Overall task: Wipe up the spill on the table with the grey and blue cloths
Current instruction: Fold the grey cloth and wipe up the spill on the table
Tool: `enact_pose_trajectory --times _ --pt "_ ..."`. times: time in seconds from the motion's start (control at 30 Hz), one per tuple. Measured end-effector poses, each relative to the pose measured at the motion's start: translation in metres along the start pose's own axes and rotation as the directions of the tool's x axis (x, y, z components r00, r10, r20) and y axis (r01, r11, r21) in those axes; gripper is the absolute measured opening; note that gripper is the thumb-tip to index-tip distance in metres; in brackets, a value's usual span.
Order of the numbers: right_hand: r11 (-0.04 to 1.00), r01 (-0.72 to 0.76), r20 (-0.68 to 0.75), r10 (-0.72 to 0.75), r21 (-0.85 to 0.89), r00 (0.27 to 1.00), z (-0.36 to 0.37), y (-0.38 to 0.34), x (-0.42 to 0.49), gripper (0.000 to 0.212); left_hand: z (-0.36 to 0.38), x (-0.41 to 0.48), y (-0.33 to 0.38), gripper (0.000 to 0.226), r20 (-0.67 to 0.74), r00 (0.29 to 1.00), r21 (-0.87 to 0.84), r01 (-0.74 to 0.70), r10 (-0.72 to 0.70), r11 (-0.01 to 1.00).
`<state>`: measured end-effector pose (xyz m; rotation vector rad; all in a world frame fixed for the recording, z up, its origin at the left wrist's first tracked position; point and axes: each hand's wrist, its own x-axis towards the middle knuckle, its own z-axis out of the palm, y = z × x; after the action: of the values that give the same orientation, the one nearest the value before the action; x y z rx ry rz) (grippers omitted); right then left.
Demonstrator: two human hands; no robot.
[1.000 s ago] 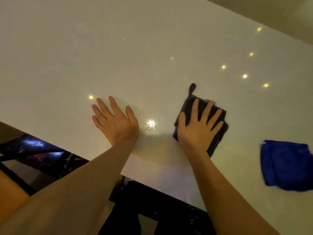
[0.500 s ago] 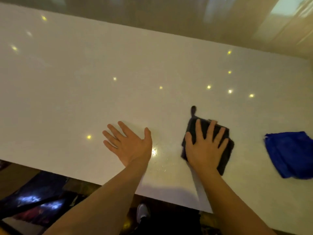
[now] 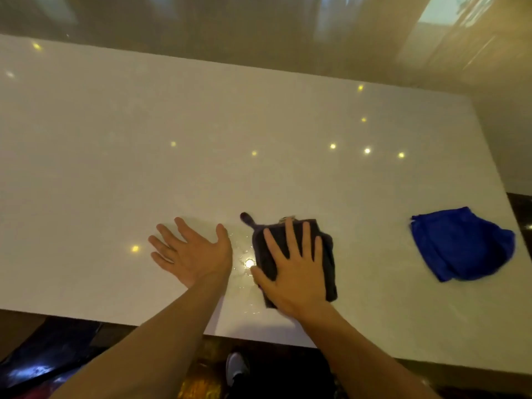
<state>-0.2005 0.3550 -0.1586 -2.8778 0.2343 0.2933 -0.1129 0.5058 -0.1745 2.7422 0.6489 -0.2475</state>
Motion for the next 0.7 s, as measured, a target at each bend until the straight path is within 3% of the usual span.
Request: enact_pose_trajectory --times 0.07,0.13,0.2,0.23,0.3,0.37,0.43,0.53,0.7 --pt "0.990 0.040 0.094 -0.053 0.138 0.994 -0.011 0.007 -0.011 0.076 -0.007 -0.002 -0.004 0.090 0.009 1.000 0.014 -0.014 0.013 1.000" --pt "0.928 -0.190 0.085 0.171 0.321 0.982 -0.032 0.031 -0.009 0.077 -0.015 -0.015 0.002 0.080 0.005 0.977 -0.024 -0.215 0.215 0.976" --pt "0.860 -0.414 0.117 0.397 0.299 0.910 -0.044 0.046 -0.006 0.084 -0.018 -0.043 0.018 0.075 0.046 0.926 -0.002 -0.375 0.375 0.927" --pt "0.839 -0.458 0.168 0.427 0.294 0.889 -0.047 0.047 -0.005 0.085 -0.017 -0.057 0.028 0.073 0.113 0.916 0.051 -0.392 0.385 0.919" --pt "0.779 -0.477 0.243 0.411 0.408 0.879 -0.046 0.047 -0.003 0.071 -0.016 -0.075 0.053 0.065 0.260 0.911 0.139 -0.362 0.319 0.922" --pt "0.658 -0.494 0.322 0.375 0.568 0.869 -0.055 0.056 0.003 0.045 -0.020 -0.078 0.081 0.047 0.413 0.881 0.111 -0.302 0.233 0.947" --pt "0.474 -0.528 0.419 0.322 0.704 0.849 -0.068 0.076 0.010 0.026 -0.026 -0.075 0.107 0.036 0.546 0.814 -0.005 -0.233 0.198 0.973" --pt "0.150 -0.502 0.456 0.261 0.852 0.851 -0.106 0.132 0.023 0.025 -0.028 -0.074 0.167 0.023 0.653 0.720 -0.206 -0.129 0.235 0.970" --pt "0.052 -0.395 0.352 0.356 0.917 0.865 -0.179 0.269 0.059 0.023 -0.010 -0.098 0.317 0.021 0.675 0.556 -0.483 -0.164 0.485 0.860"
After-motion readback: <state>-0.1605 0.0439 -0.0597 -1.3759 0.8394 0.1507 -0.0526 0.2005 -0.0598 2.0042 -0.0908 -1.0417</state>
